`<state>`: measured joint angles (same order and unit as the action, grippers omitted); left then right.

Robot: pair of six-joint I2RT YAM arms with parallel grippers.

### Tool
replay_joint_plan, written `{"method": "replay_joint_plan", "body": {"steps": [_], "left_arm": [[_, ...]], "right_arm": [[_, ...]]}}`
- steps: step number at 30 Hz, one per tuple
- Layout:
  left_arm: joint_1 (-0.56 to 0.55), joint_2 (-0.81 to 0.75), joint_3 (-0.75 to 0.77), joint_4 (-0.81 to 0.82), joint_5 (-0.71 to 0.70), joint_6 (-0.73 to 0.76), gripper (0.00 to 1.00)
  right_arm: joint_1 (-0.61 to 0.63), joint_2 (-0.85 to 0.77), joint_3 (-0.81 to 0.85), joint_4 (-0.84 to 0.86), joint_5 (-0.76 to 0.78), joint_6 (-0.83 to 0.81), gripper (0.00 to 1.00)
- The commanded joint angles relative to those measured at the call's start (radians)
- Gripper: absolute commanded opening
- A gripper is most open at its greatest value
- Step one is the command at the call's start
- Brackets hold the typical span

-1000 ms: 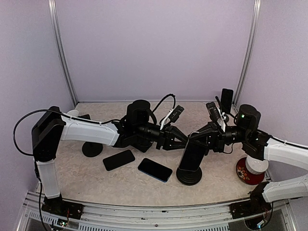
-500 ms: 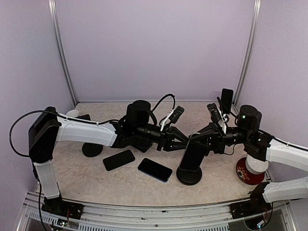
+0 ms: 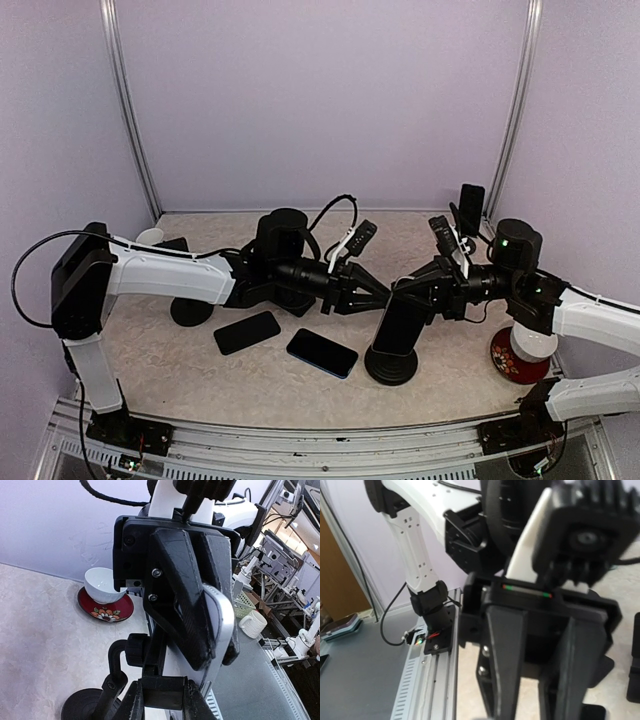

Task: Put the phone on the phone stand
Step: Install the phone onto the phone stand.

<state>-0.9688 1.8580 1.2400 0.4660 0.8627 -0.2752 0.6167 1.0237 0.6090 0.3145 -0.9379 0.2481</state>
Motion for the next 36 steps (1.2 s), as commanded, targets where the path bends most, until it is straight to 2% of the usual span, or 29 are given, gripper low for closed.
{"method": "replay_joint_plan", "body": {"steps": [1,20,36], "left_arm": [[0.020,-0.107,-0.012,0.057,0.087,0.026,0.00],[0.035,-0.163,-0.094,0.107,0.046,0.017,0.00],[0.019,-0.146,-0.090,0.101,0.028,0.018,0.00]], "right_arm": [[-0.040,0.003,0.012,-0.055,0.072,-0.004,0.00],[-0.063,0.006,-0.009,-0.053,0.091,0.018,0.00],[-0.064,0.050,-0.007,-0.032,0.115,0.047,0.00]]}}
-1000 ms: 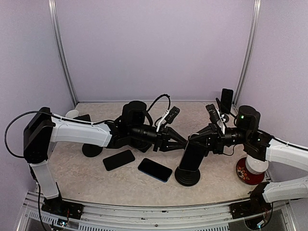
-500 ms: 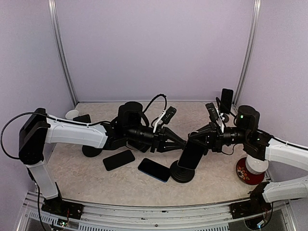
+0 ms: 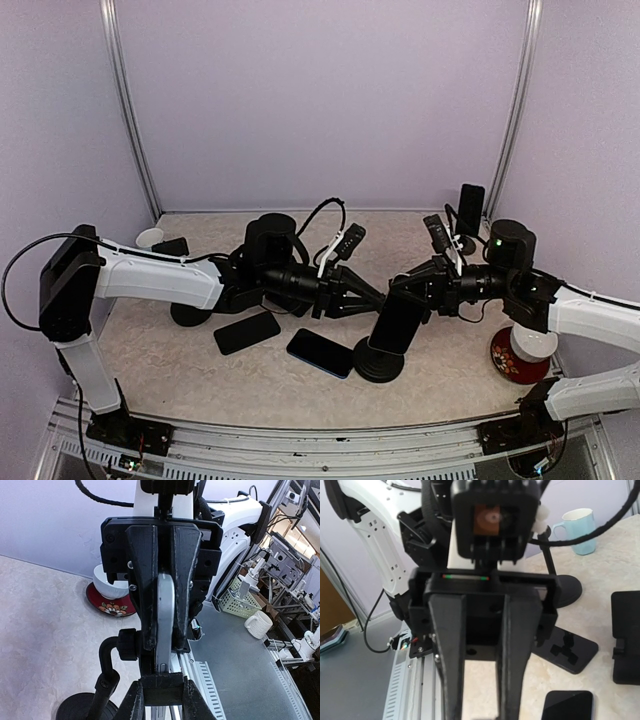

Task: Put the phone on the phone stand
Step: Install the phone onto the phone stand.

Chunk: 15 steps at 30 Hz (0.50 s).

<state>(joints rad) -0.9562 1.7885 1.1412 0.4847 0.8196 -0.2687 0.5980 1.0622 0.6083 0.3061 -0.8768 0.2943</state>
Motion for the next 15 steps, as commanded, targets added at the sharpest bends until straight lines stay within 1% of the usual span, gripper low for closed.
{"method": "replay_joint_plan", "body": {"steps": [1,6,15], "left_arm": [[0.004,-0.073,0.013,0.079,0.069,0.013,0.00],[-0.005,-0.062,0.028,0.057,0.058,0.025,0.00],[-0.021,-0.030,0.061,0.007,0.029,0.049,0.00]], "right_arm": [[-0.046,0.016,-0.003,-0.030,0.060,0.002,0.00],[-0.046,0.045,0.012,-0.042,0.065,0.012,0.00],[-0.046,0.051,0.012,-0.023,0.043,0.025,0.00]]}}
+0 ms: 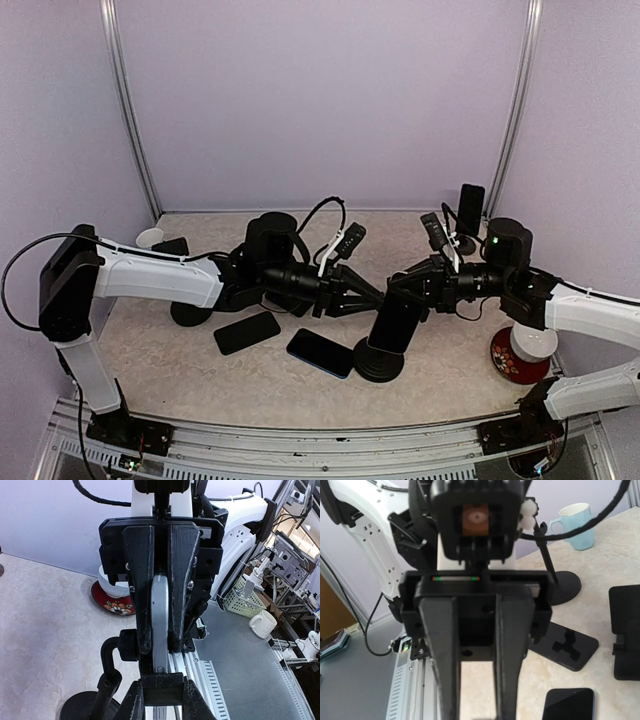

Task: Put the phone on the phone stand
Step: Install the phone onto the phone stand.

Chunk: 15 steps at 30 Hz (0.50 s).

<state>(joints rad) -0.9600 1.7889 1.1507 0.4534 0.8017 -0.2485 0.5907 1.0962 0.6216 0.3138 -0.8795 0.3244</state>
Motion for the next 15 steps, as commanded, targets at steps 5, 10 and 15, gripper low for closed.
{"method": "replay_joint_plan", "body": {"steps": [5,10,15], "left_arm": [[-0.018,-0.023,0.057,0.038,0.044,0.026,0.15],[-0.017,-0.026,0.060,0.036,0.044,0.028,0.34],[-0.016,-0.030,0.058,0.037,0.045,0.027,0.53]], "right_arm": [[-0.038,0.026,-0.004,-0.021,0.032,-0.002,0.00],[-0.039,0.030,-0.003,-0.015,0.026,-0.001,0.00],[-0.038,0.045,0.006,-0.013,0.008,0.002,0.00]]}}
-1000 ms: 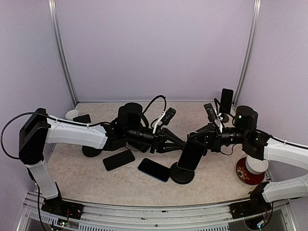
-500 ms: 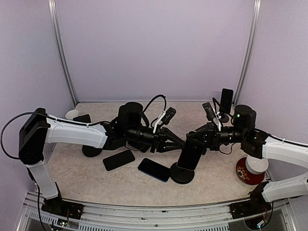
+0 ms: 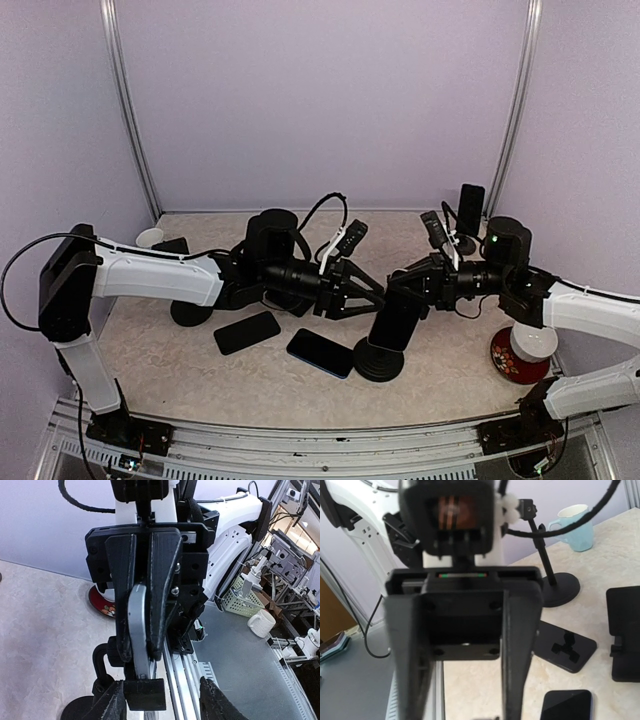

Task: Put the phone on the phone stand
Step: Install the phone onto the phone stand.

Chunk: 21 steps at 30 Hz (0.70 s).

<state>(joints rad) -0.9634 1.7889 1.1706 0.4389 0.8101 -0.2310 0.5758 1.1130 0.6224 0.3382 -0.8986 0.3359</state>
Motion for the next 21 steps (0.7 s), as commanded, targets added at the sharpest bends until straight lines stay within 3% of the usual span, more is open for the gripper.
{"method": "replay_joint_plan", "body": {"steps": [1,10,21], "left_arm": [[-0.011,-0.033,0.036,0.052,0.036,0.009,0.57],[0.005,-0.089,-0.017,0.070,0.006,0.008,0.98],[0.046,-0.206,-0.144,0.115,-0.038,-0.007,0.99]], "right_arm": [[-0.024,0.030,0.010,-0.039,0.023,-0.008,0.00],[-0.024,0.043,0.074,-0.112,0.029,-0.043,0.00],[-0.024,0.080,0.177,-0.205,0.008,-0.084,0.00]]}}
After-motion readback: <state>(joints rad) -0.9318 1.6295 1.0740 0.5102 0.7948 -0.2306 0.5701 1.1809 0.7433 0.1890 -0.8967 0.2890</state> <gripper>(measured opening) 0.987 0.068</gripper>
